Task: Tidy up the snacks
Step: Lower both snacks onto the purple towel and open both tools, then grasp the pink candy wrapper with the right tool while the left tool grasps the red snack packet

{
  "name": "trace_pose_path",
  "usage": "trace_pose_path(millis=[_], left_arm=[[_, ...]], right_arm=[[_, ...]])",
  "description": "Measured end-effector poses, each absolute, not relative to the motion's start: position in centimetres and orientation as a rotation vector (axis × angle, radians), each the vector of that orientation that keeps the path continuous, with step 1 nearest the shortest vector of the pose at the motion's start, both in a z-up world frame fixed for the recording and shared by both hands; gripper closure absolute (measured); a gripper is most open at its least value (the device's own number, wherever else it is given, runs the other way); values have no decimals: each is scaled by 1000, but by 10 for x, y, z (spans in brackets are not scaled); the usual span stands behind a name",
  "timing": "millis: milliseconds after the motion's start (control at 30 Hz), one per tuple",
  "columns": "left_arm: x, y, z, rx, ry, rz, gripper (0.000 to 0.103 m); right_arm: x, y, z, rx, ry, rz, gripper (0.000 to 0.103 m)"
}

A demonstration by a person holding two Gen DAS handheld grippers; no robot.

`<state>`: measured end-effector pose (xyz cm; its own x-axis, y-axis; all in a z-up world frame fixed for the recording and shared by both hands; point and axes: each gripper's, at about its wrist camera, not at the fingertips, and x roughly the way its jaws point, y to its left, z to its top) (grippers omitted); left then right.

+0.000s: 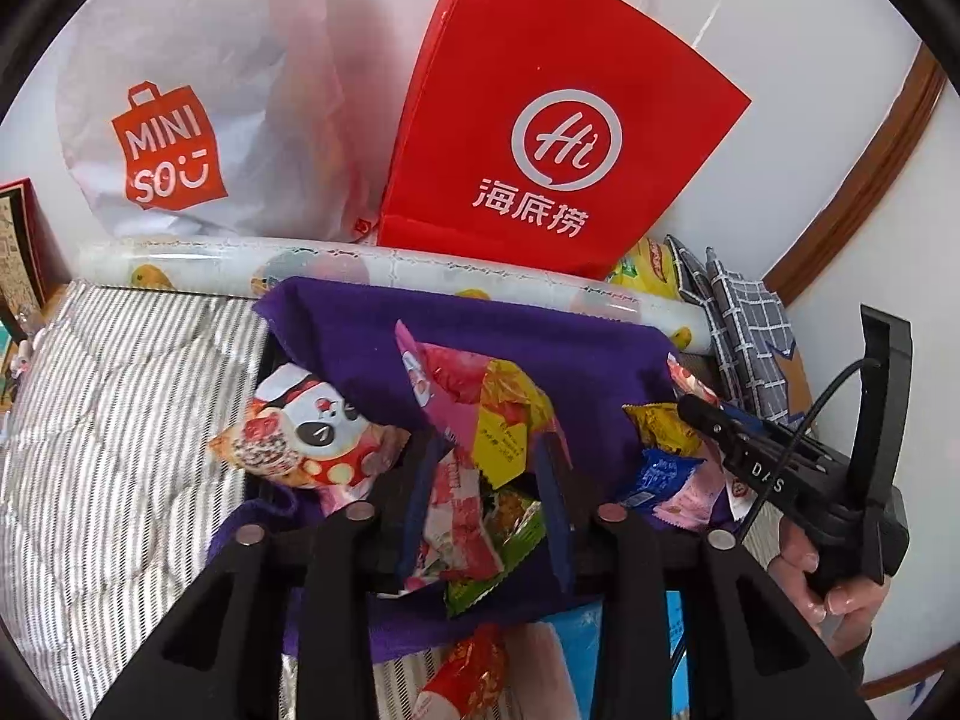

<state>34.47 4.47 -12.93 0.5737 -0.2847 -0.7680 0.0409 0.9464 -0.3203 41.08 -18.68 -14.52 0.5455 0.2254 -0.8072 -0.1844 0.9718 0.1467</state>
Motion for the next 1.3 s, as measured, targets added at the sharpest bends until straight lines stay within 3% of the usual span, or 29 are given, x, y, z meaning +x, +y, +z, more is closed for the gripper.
trace_pose_path(millis=[133, 200, 267, 467, 733, 967, 1300], left_arm=[[334, 48, -127, -265, 941, -190, 62], [327, 51, -127, -273, 946, -198, 59], [320, 55, -127, -278, 956, -204, 59], [293, 66, -118, -307, 954, -196, 58], [246, 73, -109, -316, 962, -199, 56], [206, 85, -114, -344, 968, -224, 54], [179, 91, -124, -342, 985, -239, 54]], right_arm=[[409, -186, -141, 58, 973, 257, 75], [403, -187, -134, 76, 969, 270, 62], [393, -186, -124, 83, 944, 274, 56], [352, -181, -97, 65, 911, 279, 55], [281, -174, -90, 35, 923, 294, 45], [224, -161, -116, 23, 998, 382, 32], [207, -136, -172, 28, 1115, 406, 32]])
